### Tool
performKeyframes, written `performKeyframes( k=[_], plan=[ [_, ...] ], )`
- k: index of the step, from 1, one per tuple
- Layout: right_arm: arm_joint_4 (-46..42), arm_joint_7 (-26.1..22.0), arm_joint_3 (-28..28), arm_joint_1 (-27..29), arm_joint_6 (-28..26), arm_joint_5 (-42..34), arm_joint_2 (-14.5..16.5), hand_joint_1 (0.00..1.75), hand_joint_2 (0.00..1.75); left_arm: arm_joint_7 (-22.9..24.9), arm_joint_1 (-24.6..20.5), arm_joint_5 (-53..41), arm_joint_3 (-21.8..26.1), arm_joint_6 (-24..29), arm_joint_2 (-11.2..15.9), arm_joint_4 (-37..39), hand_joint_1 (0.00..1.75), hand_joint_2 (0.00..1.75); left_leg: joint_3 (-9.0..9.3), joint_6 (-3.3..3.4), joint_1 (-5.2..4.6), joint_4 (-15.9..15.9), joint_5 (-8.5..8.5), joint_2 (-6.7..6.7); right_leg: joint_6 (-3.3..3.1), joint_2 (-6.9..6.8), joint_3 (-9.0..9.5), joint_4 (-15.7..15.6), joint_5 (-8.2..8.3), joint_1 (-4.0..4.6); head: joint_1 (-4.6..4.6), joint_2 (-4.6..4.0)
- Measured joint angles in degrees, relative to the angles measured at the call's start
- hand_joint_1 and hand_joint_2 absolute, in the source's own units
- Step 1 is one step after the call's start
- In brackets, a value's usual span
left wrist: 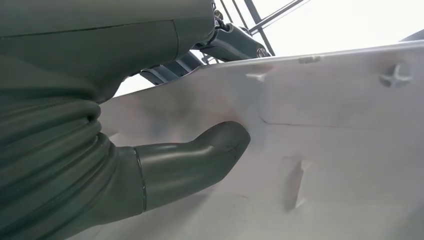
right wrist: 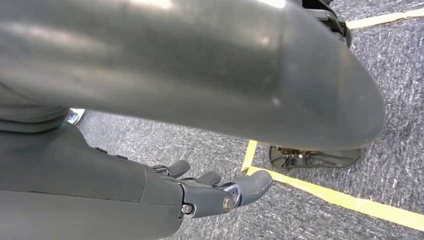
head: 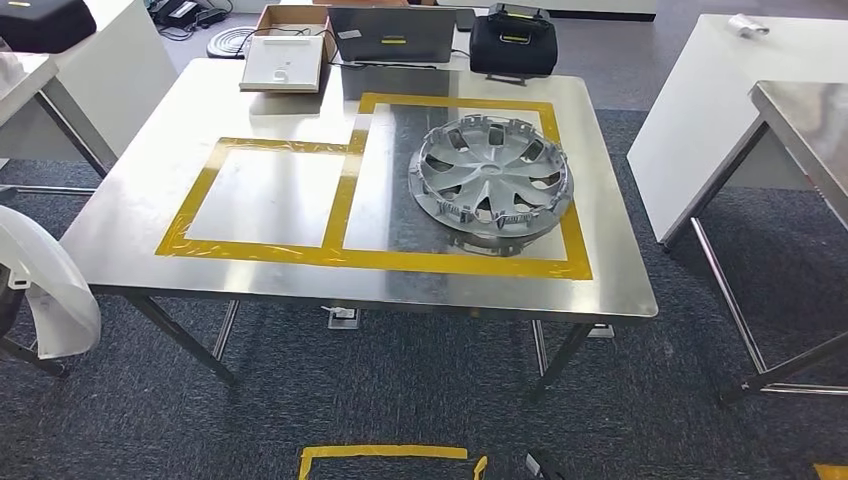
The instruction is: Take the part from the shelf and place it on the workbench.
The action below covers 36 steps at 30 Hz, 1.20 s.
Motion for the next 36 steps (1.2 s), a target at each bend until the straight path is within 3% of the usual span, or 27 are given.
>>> performKeyframes(
  k=[2,4,7,8,9,10,12,14,17,19,22,24,25,26,27,29,31,33,35,36],
  plan=[
    [0.0,0.0,-0.1,0.0,0.0,-0.1,0.0,0.0,0.0,0.0,-0.1,0.0,0.0,0.0,-0.1,0.0,1.75,1.75,0.11,0.38,0.05,-0.2,0.09,0.09,0.44,0.04,0.01,0.0,-0.09,-0.12,0.0,0.0],
    [0.0,0.0,-0.1,0.0,0.0,-0.1,0.0,0.0,0.0,0.0,-0.2,0.0,0.0,0.0,-0.2,0.0,1.75,1.75,0.39,0.83,0.32,-0.7,0.31,0.36,0.82,-0.02,-0.81,2.1,-1.41,-0.07,0.1,0.0],
    [0.0,0.0,-0.1,0.0,0.0,0.0,0.0,0.0,0.0,0.0,-0.3,0.0,0.0,0.0,-0.4,0.0,1.75,1.75,0.5,1.09,0.42,-0.9,0.38,0.92,1.04,-0.13,-5.88,12.3,-6.39,-0.16,0.33,-0.01],
    [0.0,0.0,-0.1,0.1,0.0,0.0,0.0,0.0,0.0,0.0,-0.3,0.0,0.0,0.0,-0.5,0.1,1.75,1.75,0.49,1.06,0.42,-0.8,0.35,1.12,1.05,-0.15,-7.51,15.3,-7.26,-0.2,0.34,-0.01],
    [0.0,0.0,-0.1,0.1,0.0,0.0,0.0,0.0,0.0,0.0,-0.2,0.0,0.0,0.0,-0.6,0.1,1.75,1.75,0.49,0.99,0.44,-0.8,0.31,1.33,1.03,-0.19,-8.27,16.4,-7.06,-0.23,0.35,-0.01],
    [0.0,0.0,-0.1,0.1,0.0,0.0,0.0,0.0,0.0,0.0,-0.2,0.0,0.0,0.0,-0.7,0.1,1.75,1.75,0.51,0.87,0.48,-0.7,0.23,1.56,0.99,-0.29,-7.91,15.3,-5.79,-0.26,0.35,-0.01],
    [0.0,0.0,-0.1,0.1,0.0,0.0,0.0,0.0,0.0,-0.1,-0.2,0.0,0.0,0.0,-0.8,0.2,1.75,1.75,0.61,0.43,0.59,-0.5,-0.04,2.01,0.8,-1.13,-4.53,7.9,-1.96,-0.29,0.38,0.0],
    [0.0,0.1,-0.1,0.0,-0.1,0.0,0.0,0.0,0.0,-0.3,-0.2,0.0,0.0,0.0,-0.8,0.2,1.75,1.75,0.63,-0.31,0.46,-0.1,-0.34,2.3,0.35,-1.88,-1.91,2.2,0.06,-0.13,0.38,-0.01],
    [0.0,0.2,-0.1,0.0,-0.1,0.0,0.1,0.0,0.0,-0.4,-0.2,0.0,0.0,0.0,-0.9,0.1,1.75,1.75,0.81,-1.59,0.45,-0.3,-0.42,2.69,-0.76,-1.32,-1.63,1.2,0.32,0.11,0.37,-0.01],
    [0.0,0.3,-0.1,0.0,-0.1,0.0,0.1,0.0,0.0,-0.4,-0.2,0.0,0.0,0.0,-1.0,0.1,1.75,1.75,0.35,-2.32,0.68,0.9,-1.43,2.15,-1.54,-0.9,-1.44,0.8,0.62,0.02,0.31,-0.01],
    [0.0,0.3,-0.1,-0.1,-0.3,0.0,0.1,0.0,0.0,-0.4,-0.1,0.0,0.1,0.0,-1.0,0.2,1.75,1.75,-3.95,-2.94,0.82,10.5,-6.39,0.81,-2.22,-0.13,-1.29,0.7,0.71,-0.03,0.2,0.0],
    [0.0,0.4,-0.1,-0.1,-0.3,0.0,0.1,0.0,0.0,-0.4,0.3,0.0,0.1,0.0,-1.0,0.4,1.75,1.75,-6.51,-3.02,0.83,15.5,-7.69,0.65,-2.31,0.57,-1.27,0.8,0.64,0.05,0.21,0.0],
    [0.0,0.4,-0.1,0.0,-0.3,0.0,0.1,0.0,0.0,-0.4,0.5,0.0,0.1,0.0,-1.0,0.4,1.75,1.75,-6.48,-2.96,0.83,15.2,-6.8,0.6,-2.31,0.98,-1.25,0.8,0.6,0.06,0.21,0.0],
    [0.0,0.5,-0.1,0.0,-0.3,0.0,0.1,0.0,0.0,-0.4,0.5,0.0,0.2,0.0,-1.0,0.4,1.75,1.75,-5.31,-2.82,0.83,12.6,-4.93,0.45,-2.27,1.4,-1.2,0.9,0.53,0.06,0.2,0.0],
    [0.0,0.5,-0.1,-0.1,-0.3,0.0,0.1,0.0,0.0,-0.5,0.5,0.0,0.2,0.0,-1.0,0.4,1.75,1.75,-3.47,-2.64,0.85,8.6,-2.81,0.01,-2.18,1.82,-1.14,1.0,0.44,0.05,0.2,0.0],
    [0.0,0.5,-0.1,-0.1,-0.3,0.0,0.1,0.0,0.0,-0.5,0.4,0.0,0.4,0.0,-1.0,0.4,1.75,1.75,-0.04,-2.27,0.82,1.8,-0.49,-1.22,-1.75,2.63,-1.23,1.2,0.29,0.13,0.22,0.01],
    [0.0,0.5,-0.1,-0.1,-0.2,0.0,0.1,0.0,0.0,-0.5,0.3,-0.1,0.5,-0.1,-1.0,0.5,1.75,1.75,0.93,-1.88,0.67,-0.1,-0.6,-1.69,-1.15,3.32,-1.49,1.2,0.39,0.11,0.24,0.0],
    [0.0,0.6,-0.2,0.1,-0.2,0.0,0.1,0.0,0.0,-0.5,0.1,-0.2,0.5,-0.4,-1.0,0.5,1.75,1.75,0.97,-1.28,0.8,-0.4,-0.4,-1.07,-0.52,3.56,-1.61,1.2,0.34,0.08,0.25,0.0],
    [0.0,0.6,-0.2,0.1,-0.2,-0.1,0.1,0.0,0.0,-0.4,-0.2,-0.2,0.5,-0.6,-1.1,0.5,1.75,1.75,1.18,-0.55,1.06,-0.9,-0.21,-0.29,0.0,2.25,-2.75,3.7,-1.3,0.26,0.41,0.0],
    [0.0,0.5,-0.2,0.0,-0.2,-0.1,0.1,0.0,0.0,-0.4,-0.4,-0.2,0.5,-0.7,-1.1,0.5,1.75,1.75,1.23,-0.28,1.07,-1.0,-0.22,0.15,0.18,1.28,-4.19,6.7,-2.92,0.25,0.5,0.0]
  ],
)
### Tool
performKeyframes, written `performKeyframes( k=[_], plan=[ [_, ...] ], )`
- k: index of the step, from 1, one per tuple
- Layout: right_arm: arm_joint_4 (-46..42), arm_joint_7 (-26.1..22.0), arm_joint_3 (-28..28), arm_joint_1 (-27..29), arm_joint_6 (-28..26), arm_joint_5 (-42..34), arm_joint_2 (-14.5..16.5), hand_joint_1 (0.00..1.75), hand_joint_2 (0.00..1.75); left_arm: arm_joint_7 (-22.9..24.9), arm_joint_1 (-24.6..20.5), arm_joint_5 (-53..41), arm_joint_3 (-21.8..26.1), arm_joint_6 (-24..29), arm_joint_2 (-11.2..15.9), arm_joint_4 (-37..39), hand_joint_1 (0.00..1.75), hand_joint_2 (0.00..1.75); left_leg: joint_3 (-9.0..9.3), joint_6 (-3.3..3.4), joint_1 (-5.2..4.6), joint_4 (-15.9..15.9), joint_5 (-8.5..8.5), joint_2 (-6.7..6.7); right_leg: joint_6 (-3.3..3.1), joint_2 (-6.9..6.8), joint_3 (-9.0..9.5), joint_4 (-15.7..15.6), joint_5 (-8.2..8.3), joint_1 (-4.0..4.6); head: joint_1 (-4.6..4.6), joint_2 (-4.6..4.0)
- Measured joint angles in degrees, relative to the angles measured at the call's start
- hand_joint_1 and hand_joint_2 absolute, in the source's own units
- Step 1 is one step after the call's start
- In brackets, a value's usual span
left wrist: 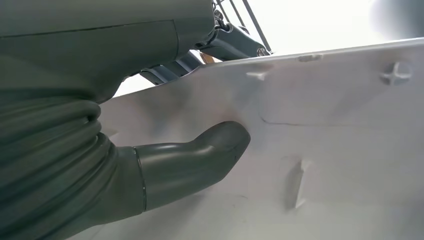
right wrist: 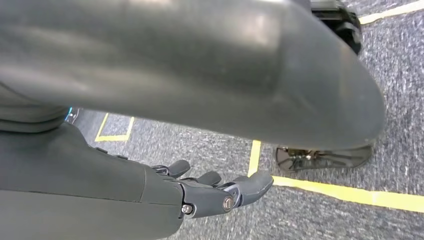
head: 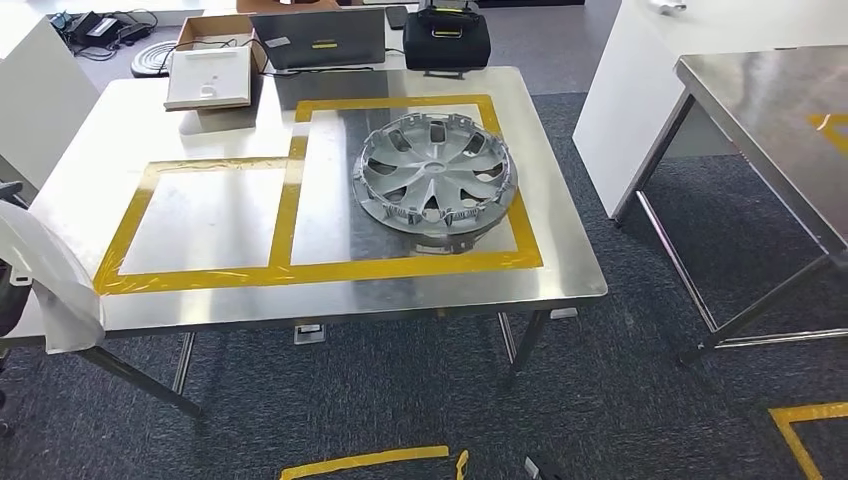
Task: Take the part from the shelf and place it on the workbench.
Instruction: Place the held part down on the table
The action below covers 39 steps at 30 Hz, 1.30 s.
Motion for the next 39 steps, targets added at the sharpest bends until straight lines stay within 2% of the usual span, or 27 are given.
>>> performKeyframes(
  k=[2,3,4,5,7,8,9,12,14,15,17,18,19,20,22,23,24,25,28,30,32,33,34,35,36,37,39],
  plan=[
    [0.0,0.0,0.0,-0.1,0.0,-0.1,0.0,0.0,0.0,0.0,-0.1,0.0,0.0,-0.2,0.0,0.2,1.75,1.75,-0.01,0.29,-0.06,0.1,-0.14,0.84,0.29,-0.99,-3.88,7.6,-3.22,-0.04,0.14,-0.01],
    [0.0,0.0,0.0,0.0,0.0,-0.1,0.0,0.0,0.0,0.0,-0.1,-0.1,0.0,-0.2,-0.1,0.3,1.75,1.75,0.0,0.33,-0.07,0.1,-0.21,1.28,0.38,-1.13,-5.21,10.1,-3.77,-0.12,0.14,-0.01],
    [0.0,0.0,0.0,0.0,0.0,-0.1,0.0,0.0,0.0,0.1,-0.1,-0.1,0.0,-0.3,-0.1,0.5,1.75,1.75,0.02,0.31,-0.07,0.2,-0.27,1.68,0.45,-1.24,-5.51,10.5,-3.21,-0.2,0.15,-0.01],
    [0.0,-0.1,-0.1,0.0,0.0,-0.1,0.0,0.0,0.0,0.1,-0.2,-0.1,0.0,-0.3,-0.2,0.7,1.75,1.75,0.05,0.22,-0.05,0.3,-0.36,2.04,0.48,-1.43,-4.63,8.5,-1.68,-0.28,0.15,-0.01],
    [0.0,-0.1,-0.2,0.0,0.0,-0.1,0.0,0.0,0.0,0.1,-0.4,-0.1,0.0,-0.3,-0.3,0.9,1.75,1.75,0.11,-0.22,-0.11,0.6,-0.67,2.7,0.32,-2.68,-0.73,0.6,1.96,-0.25,0.17,-0.01],
    [0.0,-0.2,-0.3,-0.1,0.0,-0.1,0.0,0.0,0.0,0.1,-0.6,-0.2,0.0,-0.3,-0.3,1.0,1.75,1.75,0.12,-0.53,-0.2,0.8,-0.85,2.95,0.08,-3.2,0.83,-2.6,3.06,-0.16,0.16,-0.01],
    [0.0,-0.2,-0.3,-0.1,0.0,-0.1,0.0,0.0,0.0,0.1,-0.8,-0.2,-0.1,-0.3,-0.3,1.1,1.75,1.75,0.15,-0.87,-0.31,0.9,-0.97,3.17,-0.2,-3.53,1.72,-4.6,3.53,-0.06,0.15,-0.01],
    [0.0,-0.2,-0.7,-0.1,0.0,-0.1,0.0,0.0,0.0,0.1,-1.3,-0.2,-0.1,-0.3,-0.4,1.4,1.75,1.75,0.37,-1.93,-0.26,0.7,-1.04,3.68,-1.22,-2.7,1.83,-5.3,3.69,0.05,0.14,0.0],
    [0.0,-0.3,-0.9,-0.1,0.0,0.0,0.0,0.0,0.0,0.2,-1.6,-0.3,-0.1,-0.3,-0.5,1.6,1.75,1.75,-0.32,-2.54,-0.06,2.4,-2.31,2.73,-1.92,-2.14,2.07,-5.7,4.0,-0.16,0.08,0.0],
    [0.0,-0.3,-0.9,-0.1,0.0,0.1,0.0,0.0,0.0,0.2,-1.7,-0.3,-0.1,-0.3,-0.5,1.8,1.75,1.75,-1.47,-2.77,0.01,4.9,-3.75,1.9,-2.21,-1.93,2.19,-5.9,4.1,-0.28,0.02,0.0],
    [0.0,-0.2,-0.9,-0.2,-0.1,0.1,0.0,0.0,0.0,0.4,-1.9,-0.5,-0.1,-0.2,-0.4,2.2,1.75,1.75,-5.03,-2.99,0.03,12.3,-7.07,0.78,-2.51,-1.49,2.2,-5.8,4.09,-0.22,-0.03,0.0],
    [0.0,-0.1,-1.0,-0.2,-0.2,0.0,0.0,0.0,0.0,0.5,-1.9,-0.6,-0.1,-0.2,-0.4,2.4,1.75,1.75,-6.56,-3.02,0.03,15.3,-7.87,0.6,-2.57,-1.23,2.21,-5.8,4.05,-0.17,-0.02,0.0],
    [0.0,0.0,-1.0,-0.2,-0.3,0.0,0.0,0.0,0.0,0.6,-1.9,-0.7,-0.2,-0.2,-0.4,2.6,1.75,1.75,-7.32,-2.99,0.02,16.5,-7.69,0.53,-2.6,-0.97,2.23,-5.7,4.01,-0.14,-0.01,0.0],
    [0.0,0.0,-1.0,-0.1,-0.4,-0.1,0.0,0.0,0.0,0.6,-1.9,-0.8,-0.2,-0.2,-0.4,2.9,1.75,1.75,-6.97,-2.88,0.03,15.4,-6.4,0.5,-2.59,-0.72,2.27,-5.6,3.96,-0.12,-0.02,0.0],
    [0.0,0.1,-1.1,-0.2,-0.6,-0.2,0.0,0.0,0.0,0.6,-2.2,-0.8,-0.2,-0.2,-0.3,3.2,1.75,1.75,-3.72,-2.49,0.02,8.2,-2.48,0.35,-2.42,-0.3,2.43,-5.6,3.81,-0.12,-0.01,-0.01],
    [0.0,0.1,-1.1,-0.2,-0.7,-0.2,0.0,0.0,0.0,0.6,-2.4,-0.9,-0.2,-0.2,-0.2,3.3,1.75,1.75,-1.93,-2.27,-0.07,4.4,-1.16,0.22,-2.21,-0.11,2.43,-5.5,3.73,-0.04,-0.02,-0.01],
    [0.0,0.1,-1.1,-0.2,-0.8,-0.2,0.0,0.0,0.0,0.7,-2.6,-0.9,-0.2,-0.2,-0.1,3.4,1.75,1.75,-0.76,-2.02,-0.16,2.0,-0.55,0.08,-1.93,0.03,2.38,-5.5,3.71,0.01,0.02,-0.01],
    [0.0,0.1,-1.1,-0.2,-0.8,-0.2,0.0,0.0,0.0,0.7,-2.8,-0.9,-0.2,-0.1,-0.1,3.5,1.75,1.75,-0.24,-1.78,-0.29,0.9,-0.54,-0.03,-1.62,0.12,2.31,-5.5,3.73,0.05,0.03,0.0],
    [0.0,0.1,-1.3,-0.2,-0.8,-0.1,0.0,0.0,0.0,0.9,-3.0,-1.1,-0.4,0.1,-0.2,3.7,1.75,1.75,-0.03,-0.87,-0.25,0.4,-0.38,0.05,-0.62,0.04,2.15,-5.3,3.5,0.06,0.09,0.0],
    [0.0,0.1,-1.3,-0.2,-0.8,-0.1,0.0,0.0,0.0,0.9,-3.1,-1.2,-0.6,0.1,-0.4,3.8,1.75,1.75,0.17,-0.18,0.01,0.0,-0.19,0.28,-0.07,-0.52,0.54,-1.8,1.34,0.1,0.25,-0.01],
    [0.0,0.1,-1.3,-0.2,-0.8,-0.1,0.0,0.0,0.0,1.0,-3.2,-1.2,-0.6,0.1,-0.5,3.9,1.75,1.75,0.2,0.21,-0.03,0.0,-0.26,0.5,0.26,-0.99,-3.12,5.6,-2.06,0.0,0.39,-0.01],
    [0.0,0.1,-1.3,-0.2,-0.8,-0.1,0.0,0.0,0.0,1.0,-3.1,-1.3,-0.6,0.1,-0.6,3.9,1.75,1.75,0.21,0.26,-0.05,0.0,-0.31,0.58,0.37,-1.04,-4.86,8.9,-3.05,-0.06,0.41,0.0],
    [0.0,0.1,-1.3,-0.2,-0.8,0.0,0.0,0.0,0.0,1.0,-3.1,-1.3,-0.7,0.1,-0.6,4.0,1.75,1.75,0.23,0.28,-0.06,0.1,-0.38,0.64,0.43,-1.07,-5.83,10.5,-3.05,-0.13,0.41,0.0],
    [0.0,0.1,-1.3,-0.1,-0.8,0.0,0.0,0.0,0.0,1.0,-3.1,-1.3,-0.7,0.2,-0.7,4.0,1.75,1.75,0.27,0.22,-0.04,0.1,-0.46,0.67,0.46,-1.12,-5.72,9.8,-1.96,-0.21,0.42,0.0],
    [0.0,0.1,-1.4,-0.1,-0.8,0.0,0.0,0.0,0.0,1.0,-3.1,-1.3,-0.7,0.2,-0.8,4.1,1.75,1.75,0.35,0.09,-0.02,0.2,-0.57,0.68,0.45,-1.23,-4.51,7.0,-0.09,-0.3,0.42,0.01],
    [0.0,0.0,-1.4,-0.2,-0.8,0.0,0.0,0.0,0.0,1.0,-3.1,-1.3,-0.7,0.2,-0.9,4.1,1.75,1.75,0.42,-0.12,0.01,0.4,-0.74,0.69,0.38,-1.46,-2.56,2.9,1.96,-0.38,0.43,0.01],
    [0.0,0.0,-1.4,-0.2,-0.7,0.0,0.0,0.0,0.0,1.0,-3.1,-1.3,-0.8,0.3,-1.0,4.1,1.75,1.75,0.44,-0.74,-0.19,0.7,-1.17,0.68,0.02,-1.85,0.55,-3.6,4.1,-0.31,0.41,0.0]
  ],
)
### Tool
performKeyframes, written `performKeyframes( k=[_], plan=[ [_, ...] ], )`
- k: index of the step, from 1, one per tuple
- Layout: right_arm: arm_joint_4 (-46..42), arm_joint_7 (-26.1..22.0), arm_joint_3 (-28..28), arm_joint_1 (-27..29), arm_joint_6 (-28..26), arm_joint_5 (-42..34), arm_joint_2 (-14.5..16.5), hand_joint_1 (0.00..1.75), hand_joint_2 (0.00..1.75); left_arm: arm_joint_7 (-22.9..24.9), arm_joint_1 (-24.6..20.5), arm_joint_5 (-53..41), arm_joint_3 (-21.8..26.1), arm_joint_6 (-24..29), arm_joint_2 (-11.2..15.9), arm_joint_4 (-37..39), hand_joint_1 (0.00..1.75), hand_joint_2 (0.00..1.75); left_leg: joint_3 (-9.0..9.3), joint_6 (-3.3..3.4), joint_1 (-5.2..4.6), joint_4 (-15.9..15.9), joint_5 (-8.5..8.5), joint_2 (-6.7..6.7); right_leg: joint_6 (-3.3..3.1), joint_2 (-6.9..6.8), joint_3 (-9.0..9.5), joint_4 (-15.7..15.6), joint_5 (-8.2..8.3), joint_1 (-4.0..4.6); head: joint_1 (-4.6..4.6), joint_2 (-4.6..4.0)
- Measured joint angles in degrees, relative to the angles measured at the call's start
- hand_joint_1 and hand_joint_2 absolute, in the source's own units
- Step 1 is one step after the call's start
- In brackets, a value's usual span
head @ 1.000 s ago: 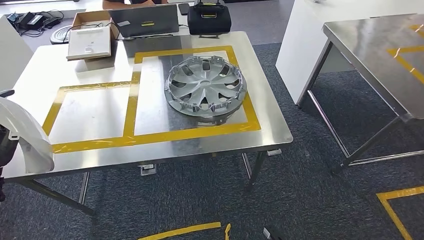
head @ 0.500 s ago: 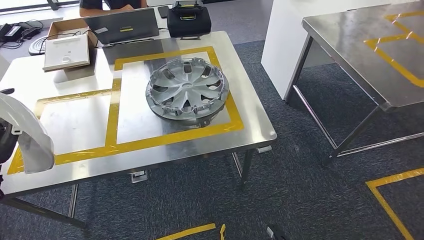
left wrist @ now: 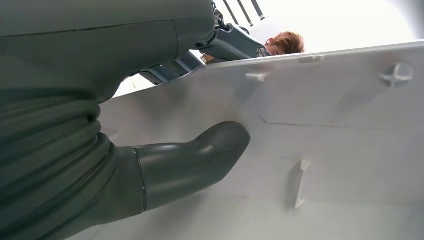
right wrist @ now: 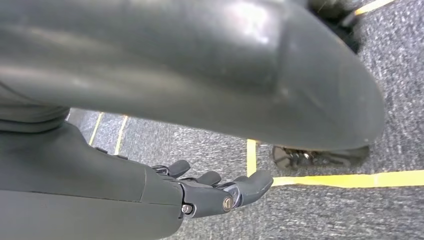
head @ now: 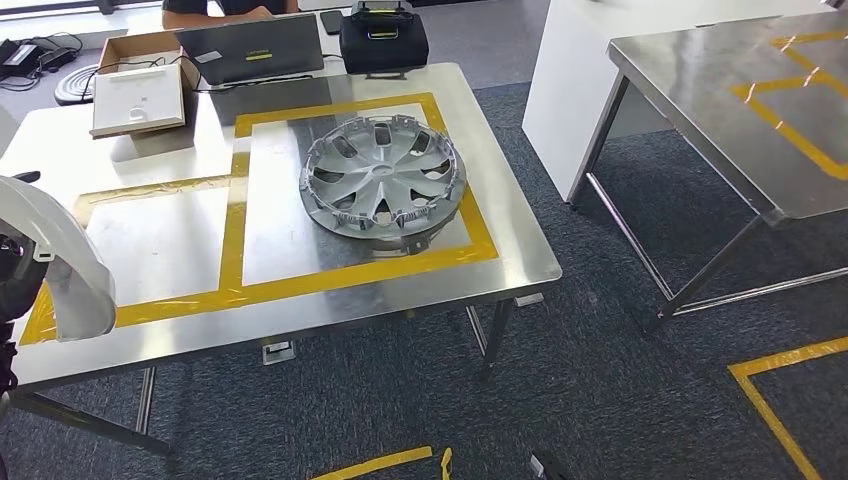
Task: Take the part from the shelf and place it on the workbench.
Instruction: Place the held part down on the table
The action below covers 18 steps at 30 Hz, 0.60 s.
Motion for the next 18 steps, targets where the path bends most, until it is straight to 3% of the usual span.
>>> performKeyframes(
  k=[1,5,7,9,10,11,13,15,16,18],
  plan=[
    [0.0,0.0,0.0,0.0,0.0,0.0,0.0,0.0,0.0,0.0,0.0,0.0,0.0,0.0,0.0,0.0,1.75,1.75,0.0,-0.34,-0.09,0.1,-0.16,0.01,-0.27,-0.08,0.63,-1.4,0.12,0.1,-0.02,0.0],
    [0.0,0.0,0.0,0.0,0.0,0.1,0.1,0.0,0.0,0.0,0.0,0.0,-0.1,0.0,0.0,-0.1,1.75,1.75,-0.05,-1.66,0.07,0.7,-0.91,0.01,-1.7,0.14,1.11,-2.0,-0.01,0.09,-0.14,-0.02],
    [0.0,0.0,0.0,0.0,0.0,0.1,0.1,0.0,0.0,0.0,-0.1,0.0,-0.1,0.1,0.0,-0.1,1.75,1.75,-2.33,-2.1,0.15,5.6,-3.46,-0.12,-2.26,0.17,1.53,-2.2,-0.07,-0.08,-0.29,-0.02],
    [0.0,0.0,0.0,0.0,0.0,0.1,0.1,0.0,0.0,0.0,0.2,0.0,-0.2,0.1,0.0,-0.1,1.75,1.75,-6.37,-2.33,0.17,13.2,-6.42,-0.18,-2.56,0.26,1.75,-2.1,-0.32,-0.02,-0.33,-0.01],
    [0.0,0.0,0.0,0.0,0.0,0.1,0.1,0.0,0.0,0.0,0.4,0.0,-0.2,0.1,0.0,0.0,1.75,1.75,-7.82,-2.34,0.17,15.6,-6.73,-0.18,-2.6,0.34,1.87,-2.1,-0.45,0.01,-0.33,0.0],
    [0.0,0.0,0.0,0.0,0.0,0.1,0.1,0.0,0.0,0.0,0.5,0.0,-0.2,0.1,0.0,0.0,1.75,1.75,-8.25,-2.28,0.17,15.7,-5.87,-0.18,-2.57,0.43,2.02,-2.1,-0.61,0.02,-0.33,0.0],
    [0.0,0.0,0.0,0.0,0.0,0.2,0.1,0.0,0.0,0.0,0.7,0.0,-0.2,0.1,0.0,-0.1,1.75,1.75,-5.86,-1.98,0.17,9.7,-1.61,-0.18,-2.35,0.6,2.53,-2.0,-1.01,0.02,-0.34,0.0],
    [0.0,0.0,0.0,0.0,0.0,0.2,0.2,0.0,0.0,0.1,0.7,0.0,-0.1,0.1,0.0,-0.2,1.75,1.75,-2.53,-1.55,0.01,2.7,1.14,-0.27,-1.9,0.73,2.92,-1.9,-1.42,0.15,-0.34,0.0],
    [0.0,0.0,0.0,0.0,0.1,0.2,0.2,0.0,0.0,0.1,0.7,0.0,-0.1,0.1,0.0,-0.3,1.75,1.75,-1.64,-1.29,-0.11,0.9,1.46,-0.34,-1.61,0.78,2.97,-1.9,-1.54,0.21,-0.34,-0.01],
    [0.0,0.0,0.0,0.0,0.1,0.3,0.2,0.0,0.0,0.2,0.9,0.0,0.0,0.1,0.0,-0.5,1.75,1.75,-1.3,-0.66,-0.29,0.1,1.12,-0.44,-0.99,0.84,2.96,-2.0,-1.62,0.26,-0.33,0.0]
  ],
)
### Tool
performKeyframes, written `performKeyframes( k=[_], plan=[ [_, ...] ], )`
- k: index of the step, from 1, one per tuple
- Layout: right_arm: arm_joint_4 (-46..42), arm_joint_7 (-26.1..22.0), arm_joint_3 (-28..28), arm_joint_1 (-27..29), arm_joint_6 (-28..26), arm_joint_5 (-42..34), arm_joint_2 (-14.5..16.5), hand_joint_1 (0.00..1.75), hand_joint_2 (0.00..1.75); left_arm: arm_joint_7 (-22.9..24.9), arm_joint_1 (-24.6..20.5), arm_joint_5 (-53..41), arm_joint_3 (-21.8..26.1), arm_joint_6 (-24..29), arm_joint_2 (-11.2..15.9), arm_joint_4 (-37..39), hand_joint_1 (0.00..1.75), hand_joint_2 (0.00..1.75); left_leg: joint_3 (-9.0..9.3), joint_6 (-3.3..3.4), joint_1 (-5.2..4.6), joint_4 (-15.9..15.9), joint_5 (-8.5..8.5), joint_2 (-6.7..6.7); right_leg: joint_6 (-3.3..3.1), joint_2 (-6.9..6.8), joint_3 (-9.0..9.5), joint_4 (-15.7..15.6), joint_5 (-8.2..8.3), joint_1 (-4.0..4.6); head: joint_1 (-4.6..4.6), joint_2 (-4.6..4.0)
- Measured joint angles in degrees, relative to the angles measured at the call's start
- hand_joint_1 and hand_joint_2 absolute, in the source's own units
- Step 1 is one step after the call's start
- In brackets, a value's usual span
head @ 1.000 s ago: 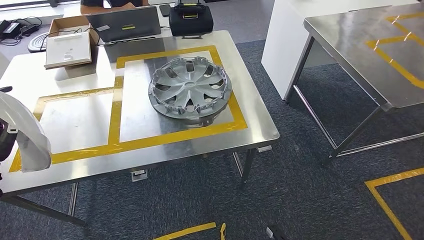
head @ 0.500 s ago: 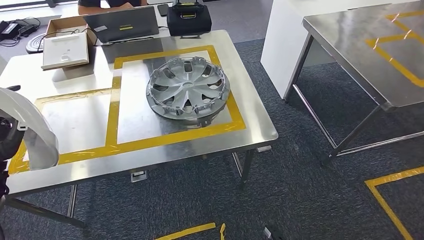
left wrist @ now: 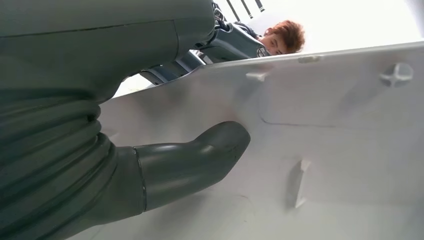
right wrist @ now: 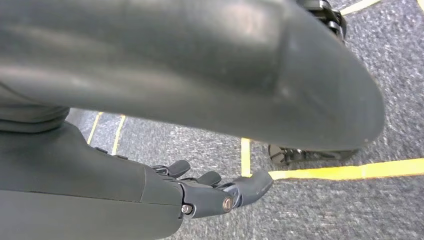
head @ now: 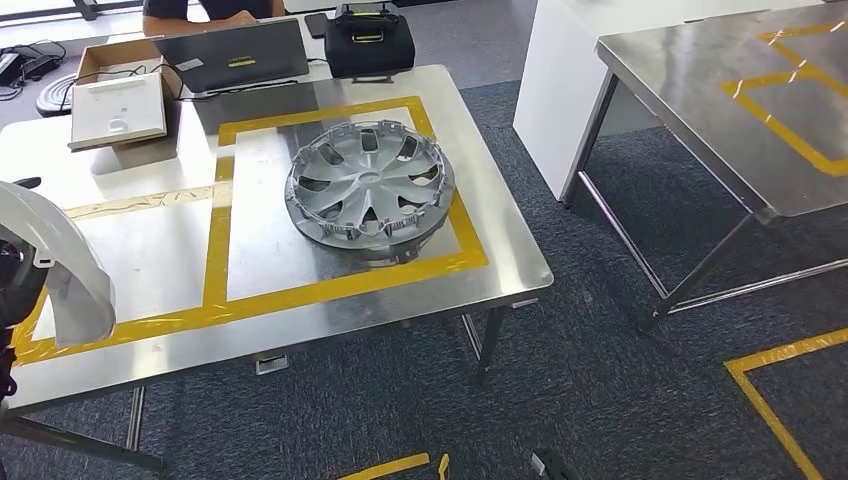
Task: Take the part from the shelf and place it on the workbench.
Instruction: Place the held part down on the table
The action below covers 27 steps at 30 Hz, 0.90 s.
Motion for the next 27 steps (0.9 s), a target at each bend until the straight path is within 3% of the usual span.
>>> performKeyframes(
  k=[3,6,7,8,9,11,13,14,19,23,27],
  plan=[
    [0.0,0.0,0.0,0.0,0.0,0.1,0.0,0.0,0.0,0.0,0.2,0.0,0.2,0.0,0.0,-0.6,1.75,1.75,0.42,1.08,0.32,-0.5,0.04,0.04,0.92,-0.17,-0.78,1.9,-1.43,-0.05,0.12,0.01],
    [0.0,-0.1,0.0,0.0,0.0,0.1,0.0,0.0,0.0,0.1,0.4,0.0,0.3,0.0,0.0,-0.9,1.75,1.75,0.67,1.77,0.3,-0.6,-0.23,0.19,1.41,-0.36,-6.13,12.4,-5.95,-0.13,0.27,0.0],
    [0.0,-0.1,0.0,0.1,0.0,0.1,0.0,0.0,0.0,0.1,0.5,0.0,0.3,0.0,-0.1,-0.9,1.75,1.75,0.71,1.85,0.27,-0.5,-0.35,0.2,1.48,-0.37,-7.86,15.3,-6.58,-0.15,0.27,0.0],
    [0.0,-0.1,0.0,0.1,0.0,0.1,0.0,0.0,0.0,0.1,0.7,0.0,0.4,0.0,-0.1,-0.9,1.75,1.75,0.79,1.86,0.27,-0.5,-0.49,0.19,1.52,-0.39,-8.7,16.2,-6.09,-0.18,0.29,-0.01],
    [0.0,-0.1,0.0,0.2,0.0,0.1,0.0,0.0,0.0,0.2,0.7,0.0,0.4,0.0,-0.1,-0.9,1.75,1.75,0.92,1.79,0.28,-0.4,-0.66,0.17,1.5,-0.43,-8.34,14.7,-4.5,-0.21,0.29,0.0],
    [0.0,-0.1,-0.1,0.1,0.0,0.1,0.0,0.0,0.0,0.3,0.7,-0.1,0.4,-0.1,-0.1,-0.8,1.75,1.75,1.31,1.44,0.27,-0.1,-1.12,0.12,1.24,-0.6,-5.09,7.2,-0.33,-0.26,0.31,-0.01],
    [0.0,-0.2,-0.1,0.0,0.0,0.1,0.0,0.0,0.0,0.5,0.4,-0.5,0.4,-0.1,0.0,-0.5,1.75,1.75,1.42,0.93,0.05,0.2,-1.51,0.06,0.87,-0.71,-2.36,1.4,1.52,-0.18,0.3,-0.01],
    [0.0,-0.2,-0.1,0.0,0.1,0.1,0.1,0.0,0.0,0.7,-0.1,-0.9,0.4,0.0,0.2,0.3,1.75,1.75,1.38,0.86,-0.08,0.2,-1.59,0.03,0.77,-0.72,-1.95,0.5,1.43,-0.13,0.28,0.0],
    [0.0,-0.6,-0.3,0.1,0.6,0.7,0.2,0.0,0.0,1.3,-8.4,-6.6,0.0,3.4,2.2,13.7,1.75,1.75,1.67,0.58,-0.07,-0.4,-1.31,0.17,0.28,-0.51,-1.95,0.2,1.52,0.05,0.26,0.0],
    [0.0,-0.6,-0.9,0.1,0.8,1.4,0.2,0.0,0.0,4.5,-18.7,-17.5,-1.8,15.0,4.4,29.0,1.75,1.75,1.81,-0.11,0.04,-0.8,-1.09,0.24,-0.2,-0.44,-2.02,0.2,1.57,0.19,0.27,-0.01],
    [0.0,-0.5,-1.0,0.1,0.7,2.3,0.1,0.0,0.0,13.1,-26.7,-27.3,-5.1,25.3,6.9,40.0,1.75,1.75,1.82,-0.33,0.09,-0.8,-1.0,0.33,-0.35,-0.35,-2.05,0.2,1.61,0.25,0.27,-0.01]
  ],
)
